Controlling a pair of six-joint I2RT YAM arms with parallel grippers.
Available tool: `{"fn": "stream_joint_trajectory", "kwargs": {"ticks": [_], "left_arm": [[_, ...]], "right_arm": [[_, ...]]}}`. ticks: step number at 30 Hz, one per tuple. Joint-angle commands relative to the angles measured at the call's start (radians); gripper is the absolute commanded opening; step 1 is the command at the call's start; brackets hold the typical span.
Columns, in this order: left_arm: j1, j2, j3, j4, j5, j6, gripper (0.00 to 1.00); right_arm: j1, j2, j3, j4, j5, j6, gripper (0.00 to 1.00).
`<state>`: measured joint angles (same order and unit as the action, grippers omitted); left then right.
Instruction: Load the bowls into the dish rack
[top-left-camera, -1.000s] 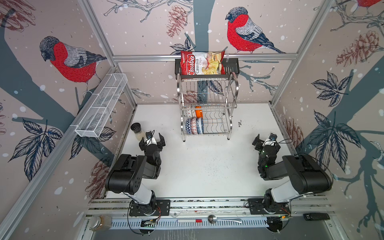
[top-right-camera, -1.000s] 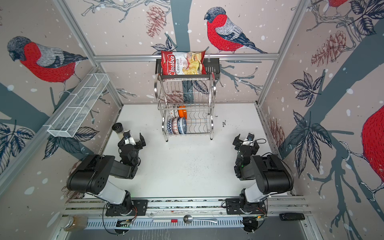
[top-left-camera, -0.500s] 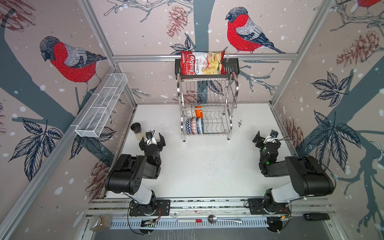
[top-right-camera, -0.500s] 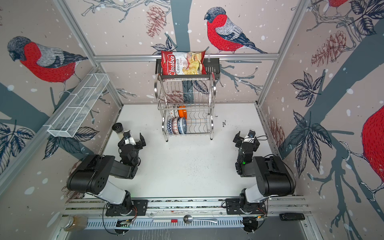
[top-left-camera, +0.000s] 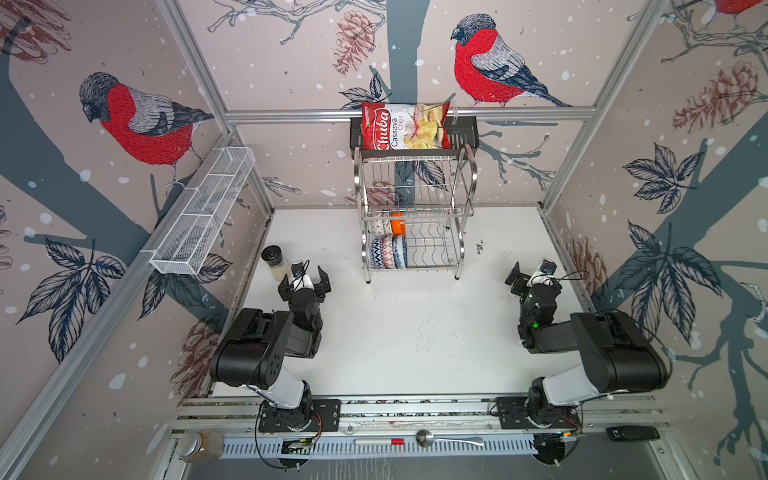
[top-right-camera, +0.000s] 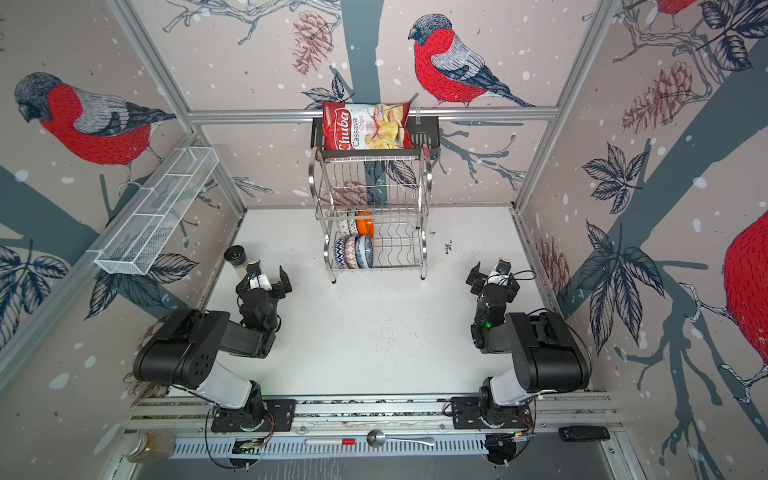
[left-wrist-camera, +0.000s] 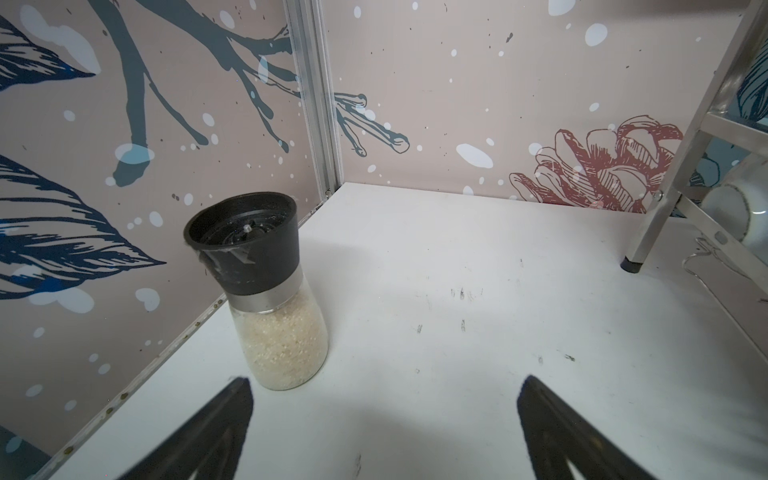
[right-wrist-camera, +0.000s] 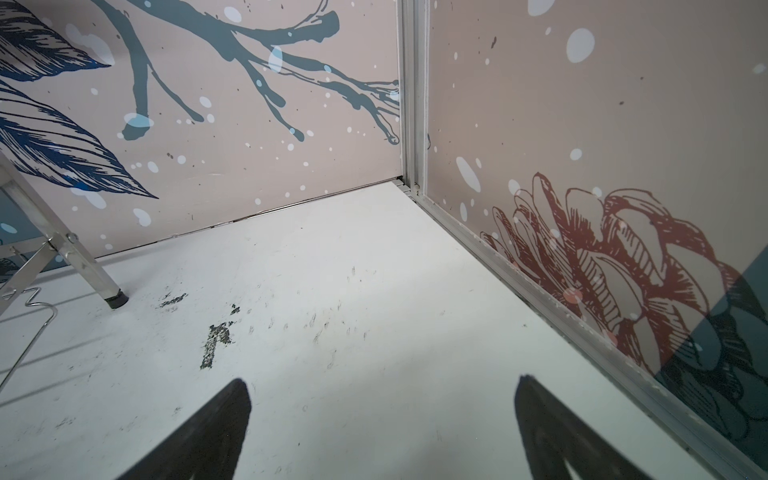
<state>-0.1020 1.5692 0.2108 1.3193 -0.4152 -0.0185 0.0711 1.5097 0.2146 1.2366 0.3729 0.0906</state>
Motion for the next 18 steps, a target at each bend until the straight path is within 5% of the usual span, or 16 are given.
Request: {"fn": "stream_joint_trajectory", "kwargs": {"ticks": [1, 5, 9, 12, 18], "left_arm": [[0.001, 0.000, 0.003, 0.049, 0.008, 0.011, 0.99], [0.001, 0.000, 0.003, 0.049, 0.008, 0.011, 0.99], [0.001, -0.001, 0.004, 0.049, 0.008, 0.011, 0.99], [0.001, 0.001, 0.003, 0.049, 0.008, 0.011, 0.99], [0.001, 0.001, 0.003, 0.052, 0.008, 0.011, 0.99]], "right_arm": [[0.005, -0.009, -0.006, 0.025, 0.015, 0.011, 1.00], [0.020, -0.109, -0.042, -0.002, 0.076, 0.021, 0.99], [-0.032, -0.009, -0.003, 0.006, -0.033, 0.046, 0.99], [0.050, 0.026, -0.058, 0.178, 0.085, -0.032, 0.99], [-0.013, -0.003, 0.005, 0.003, -0.027, 0.017, 1.00]]}}
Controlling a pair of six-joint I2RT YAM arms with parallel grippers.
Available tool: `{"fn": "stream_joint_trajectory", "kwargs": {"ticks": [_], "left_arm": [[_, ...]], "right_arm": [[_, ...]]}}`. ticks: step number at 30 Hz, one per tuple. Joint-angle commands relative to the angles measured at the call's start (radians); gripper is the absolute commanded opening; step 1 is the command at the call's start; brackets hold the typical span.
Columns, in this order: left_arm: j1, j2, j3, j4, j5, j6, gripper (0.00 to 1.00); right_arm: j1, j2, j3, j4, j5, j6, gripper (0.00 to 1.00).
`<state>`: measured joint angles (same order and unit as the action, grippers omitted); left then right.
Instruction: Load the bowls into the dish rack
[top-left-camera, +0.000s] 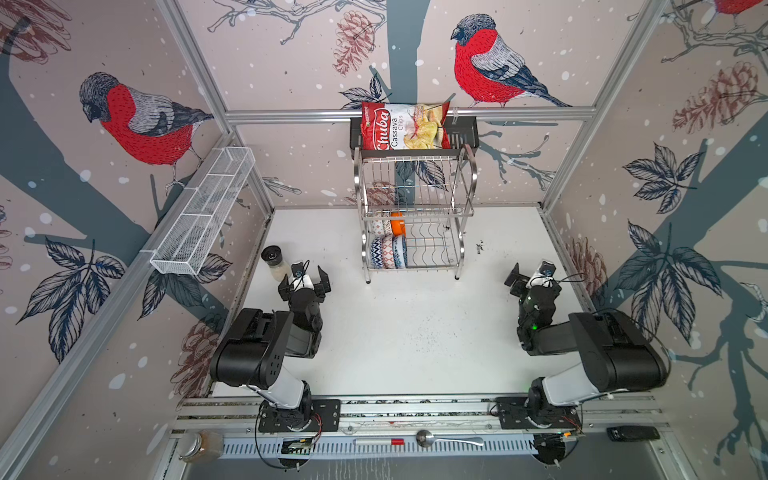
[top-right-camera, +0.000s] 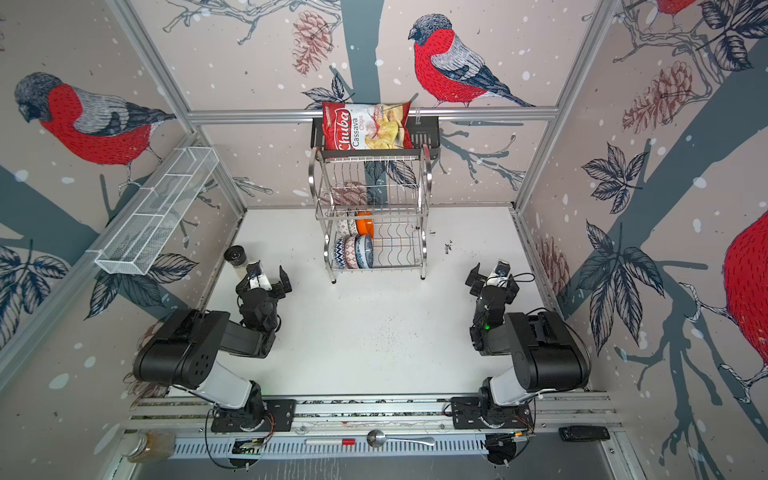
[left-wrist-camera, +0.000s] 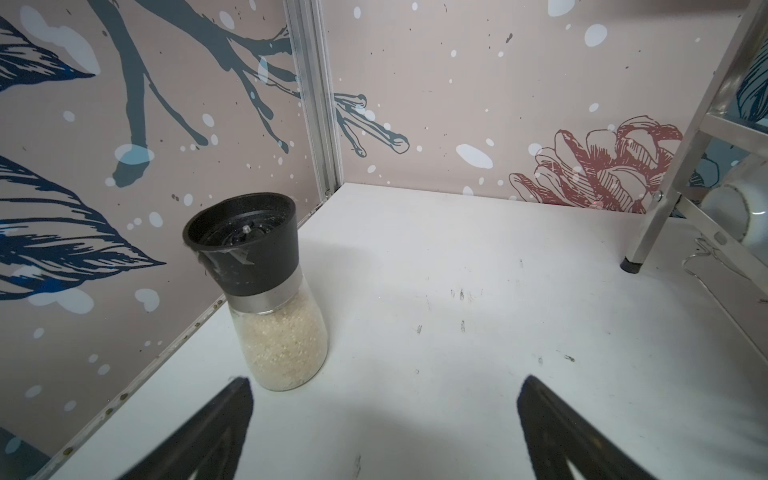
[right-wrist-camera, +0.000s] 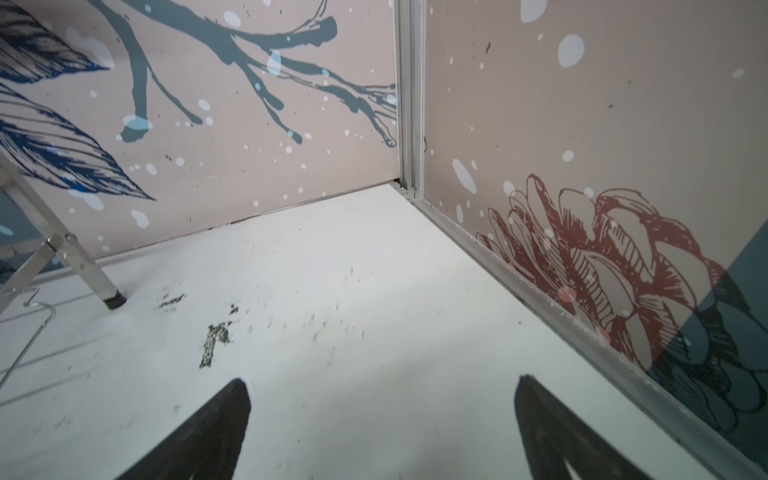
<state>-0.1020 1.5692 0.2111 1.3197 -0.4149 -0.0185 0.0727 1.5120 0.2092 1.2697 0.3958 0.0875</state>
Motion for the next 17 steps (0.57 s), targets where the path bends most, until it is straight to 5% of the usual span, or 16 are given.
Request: {"fn": "stream_joint_trajectory", "kwargs": {"ticks": [1, 17], "left_arm": [[0.002, 0.001, 0.002, 0.049, 0.007, 0.010, 0.99], [0.002, 0.001, 0.004, 0.049, 0.008, 0.011, 0.99]], "right_arm": [[-0.015, -0.011, 0.011, -0.042, -0.054, 0.023, 0.99], [-0.016, -0.006, 0.014, -0.038, -0.054, 0.021, 0.99]]}}
